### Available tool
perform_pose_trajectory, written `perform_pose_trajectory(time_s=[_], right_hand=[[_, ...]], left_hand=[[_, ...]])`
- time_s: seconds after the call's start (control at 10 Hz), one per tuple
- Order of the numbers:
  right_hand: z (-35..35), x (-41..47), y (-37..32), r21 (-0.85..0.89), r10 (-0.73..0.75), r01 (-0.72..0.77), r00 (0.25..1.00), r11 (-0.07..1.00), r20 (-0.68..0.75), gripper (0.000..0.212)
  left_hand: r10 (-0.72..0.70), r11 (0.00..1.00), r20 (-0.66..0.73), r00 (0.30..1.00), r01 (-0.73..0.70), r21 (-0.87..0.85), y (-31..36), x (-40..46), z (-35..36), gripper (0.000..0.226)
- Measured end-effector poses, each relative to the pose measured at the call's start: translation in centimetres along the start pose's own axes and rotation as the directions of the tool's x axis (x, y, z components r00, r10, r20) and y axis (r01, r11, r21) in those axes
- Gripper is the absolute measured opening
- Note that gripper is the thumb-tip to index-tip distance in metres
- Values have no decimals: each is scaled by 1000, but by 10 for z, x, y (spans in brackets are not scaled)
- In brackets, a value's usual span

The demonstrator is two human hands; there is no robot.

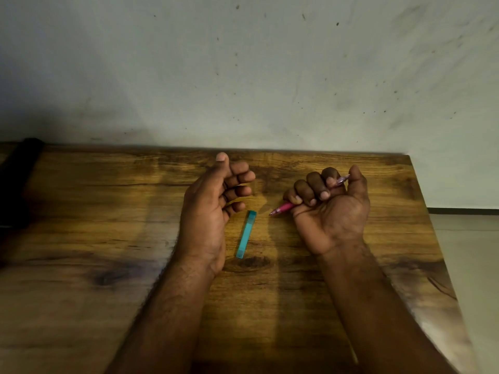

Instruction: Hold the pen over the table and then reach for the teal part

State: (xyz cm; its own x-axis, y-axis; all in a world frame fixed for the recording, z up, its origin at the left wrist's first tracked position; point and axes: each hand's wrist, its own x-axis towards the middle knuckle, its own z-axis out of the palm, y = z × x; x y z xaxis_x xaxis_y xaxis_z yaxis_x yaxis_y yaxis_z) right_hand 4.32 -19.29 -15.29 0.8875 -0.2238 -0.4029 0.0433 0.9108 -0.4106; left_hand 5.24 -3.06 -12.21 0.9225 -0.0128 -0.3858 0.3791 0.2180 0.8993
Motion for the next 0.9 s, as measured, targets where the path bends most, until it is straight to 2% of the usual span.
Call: perform_pose_trajectory(time_s=[0.5,0.9], right_hand=[[-1,0,-1,-28,-16,15,1000,999,-23,47],[-1,1,-1,-18,-1,0,1000,1000,-22,51]], left_hand=[[16,1000,10,1000,-16,15,-2,0,-2,42],[13,1000,3,1000,-13,12,-1,0,-1,41]])
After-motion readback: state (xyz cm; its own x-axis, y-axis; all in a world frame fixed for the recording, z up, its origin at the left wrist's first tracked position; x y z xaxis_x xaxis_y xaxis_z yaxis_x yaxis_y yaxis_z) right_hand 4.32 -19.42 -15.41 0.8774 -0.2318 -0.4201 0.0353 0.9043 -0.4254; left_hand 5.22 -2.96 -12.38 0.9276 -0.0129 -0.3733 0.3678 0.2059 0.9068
